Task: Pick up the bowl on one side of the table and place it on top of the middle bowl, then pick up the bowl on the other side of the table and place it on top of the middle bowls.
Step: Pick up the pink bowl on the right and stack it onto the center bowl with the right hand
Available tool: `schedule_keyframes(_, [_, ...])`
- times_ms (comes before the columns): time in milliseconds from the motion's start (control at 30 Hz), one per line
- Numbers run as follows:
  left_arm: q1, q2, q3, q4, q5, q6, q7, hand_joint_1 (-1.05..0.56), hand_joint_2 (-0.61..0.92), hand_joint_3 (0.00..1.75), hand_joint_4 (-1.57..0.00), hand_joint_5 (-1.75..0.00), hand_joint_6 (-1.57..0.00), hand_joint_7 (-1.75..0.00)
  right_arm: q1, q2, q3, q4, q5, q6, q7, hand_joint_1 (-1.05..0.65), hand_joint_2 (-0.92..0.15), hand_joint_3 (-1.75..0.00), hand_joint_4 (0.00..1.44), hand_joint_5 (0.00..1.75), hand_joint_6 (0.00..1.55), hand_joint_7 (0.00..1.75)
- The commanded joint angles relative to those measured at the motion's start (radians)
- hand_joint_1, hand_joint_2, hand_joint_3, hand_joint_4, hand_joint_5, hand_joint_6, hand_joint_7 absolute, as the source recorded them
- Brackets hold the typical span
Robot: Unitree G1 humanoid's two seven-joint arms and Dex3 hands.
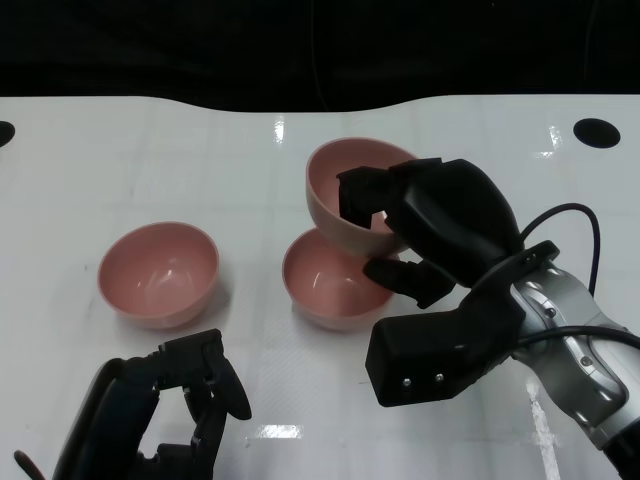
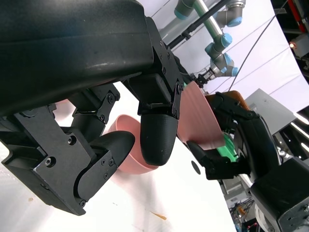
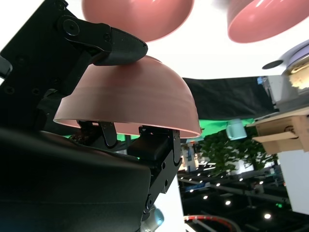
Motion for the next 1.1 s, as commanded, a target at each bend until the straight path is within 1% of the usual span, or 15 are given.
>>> schedule_keyframes(33, [0.011, 0.004, 0.006, -0.014, 0.012, 0.004, 0.013, -0.06, 0.28, 1.55, -0.89, -1.69, -0.84, -1.5, -0.029, 0.006, 0.017, 0.026, -0.002, -0.001, 0.021, -0.27, -0.43, -1.02, 0.99, 1.75, 0.9, 1.09])
schedule_keyframes(67, [0.012, 0.004, 0.006, -0.014, 0.014, 0.004, 0.014, -0.06, 0.28, 1.55, -0.89, -1.69, -0.84, -1.5, -0.032, 0.01, 0.023, 0.036, -0.007, -0.004, 0.017, -0.27, -0.44, -0.96, 0.99, 1.75, 0.96, 0.99])
schedule_keyframes(100, [0.012, 0.004, 0.006, -0.014, 0.015, 0.003, 0.014, -0.06, 0.28, 1.55, -0.89, -1.68, -0.84, -1.5, -0.035, 0.013, 0.028, 0.048, -0.011, -0.01, 0.006, -0.26, -0.45, -0.91, 0.99, 1.75, 0.88, 1.2])
schedule_keyframes(133, [0.012, 0.004, 0.006, -0.014, 0.015, 0.003, 0.014, -0.06, 0.28, 1.55, -0.89, -1.68, -0.83, -1.5, -0.04, 0.015, 0.035, 0.06, -0.018, -0.014, -0.004, -0.26, -0.45, -0.87, 0.98, 1.75, 0.76, 1.51])
schedule_keyframes(167, [0.012, 0.003, 0.006, -0.013, 0.015, 0.003, 0.014, -0.05, 0.28, 1.55, -0.89, -1.68, -0.83, -1.5, -0.042, 0.019, 0.04, 0.073, -0.019, -0.018, -0.01, -0.26, -0.45, -0.85, 0.98, 1.75, 0.72, 1.63])
schedule_keyframes(200, [0.012, 0.002, 0.006, -0.013, 0.016, 0.003, 0.014, -0.05, 0.28, 1.55, -0.89, -1.68, -0.83, -1.5, -0.044, 0.022, 0.042, 0.082, -0.019, -0.02, -0.013, -0.25, -0.42, -0.88, 0.99, 1.75, 0.7, 1.7])
schedule_keyframes(233, [0.011, 0.001, 0.005, -0.011, 0.015, 0.001, 0.015, -0.06, 0.28, 1.54, -0.89, -1.68, -0.83, -1.5, -0.048, 0.025, 0.048, 0.094, -0.023, -0.022, -0.018, -0.25, -0.41, -0.89, 0.99, 1.75, 0.69, 1.72])
schedule_keyframes(300, [0.009, -0.001, 0.005, -0.009, 0.017, -0.001, 0.017, -0.05, 0.28, 1.54, -0.89, -1.68, -0.83, -1.5, -0.054, 0.029, 0.055, 0.115, -0.027, -0.026, -0.025, -0.26, -0.32, -0.97, 0.98, 1.75, 0.69, 1.74])
schedule_keyframes(367, [0.011, -0.003, 0.003, -0.013, 0.017, 0.001, 0.017, -0.05, 0.28, 1.54, -0.89, -1.68, -0.83, -1.5, -0.061, 0.033, 0.064, 0.141, -0.029, -0.034, -0.035, -0.28, -0.29, -1.01, 0.99, 1.75, 0.69, 1.75])
schedule_keyframes(533, [0.014, -0.005, 0.005, -0.022, 0.024, 0.009, 0.018, -0.05, 0.28, 1.55, -0.89, -1.68, -0.83, -1.49, -0.07, 0.041, 0.078, 0.188, -0.033, -0.042, -0.052, -0.26, -0.28, -1.05, 1.0, 1.75, 0.69, 1.75])
schedule_keyframes(633, [0.015, -0.007, 0.004, -0.028, 0.029, 0.011, 0.02, -0.06, 0.28, 1.55, -0.89, -1.68, -0.83, -1.49, -0.07, 0.044, 0.086, 0.205, -0.046, -0.035, -0.063, -0.26, -0.29, -1.08, 0.97, 1.75, 0.68, 1.75])
schedule_keyframes(767, [0.017, -0.009, 0.002, -0.031, 0.037, 0.01, 0.026, -0.05, 0.28, 1.55, -0.89, -1.67, -0.83, -1.49, -0.069, 0.055, 0.09, 0.247, -0.039, -0.056, -0.086, -0.26, -0.27, -1.26, 0.96, 1.75, 0.71, 1.75])
schedule_keyframes(833, [0.022, -0.012, -0.002, -0.038, 0.037, 0.016, 0.025, -0.04, 0.29, 1.55, -0.89, -1.67, -0.84, -1.49, -0.07, 0.059, 0.091, 0.265, -0.032, -0.063, -0.081, -0.25, -0.29, -1.31, 0.96, 1.75, 0.71, 1.75])
schedule_keyframes(967, [0.02, -0.02, -0.006, -0.039, 0.04, 0.012, 0.027, -0.02, 0.29, 1.55, -0.89, -1.67, -0.84, -1.49, -0.074, 0.06, 0.096, 0.299, -0.032, -0.078, -0.083, -0.25, -0.29, -1.32, 0.97, 1.75, 0.72, 1.75])
schedule_keyframes(1100, [0.02, -0.026, -0.009, -0.04, 0.041, 0.023, 0.025, -0.04, 0.28, 1.55, -0.88, -1.68, -0.84, -1.48, -0.079, 0.065, 0.102, 0.322, -0.032, -0.065, -0.064, -0.24, -0.29, -1.27, 0.96, 1.75, 0.7, 1.75])
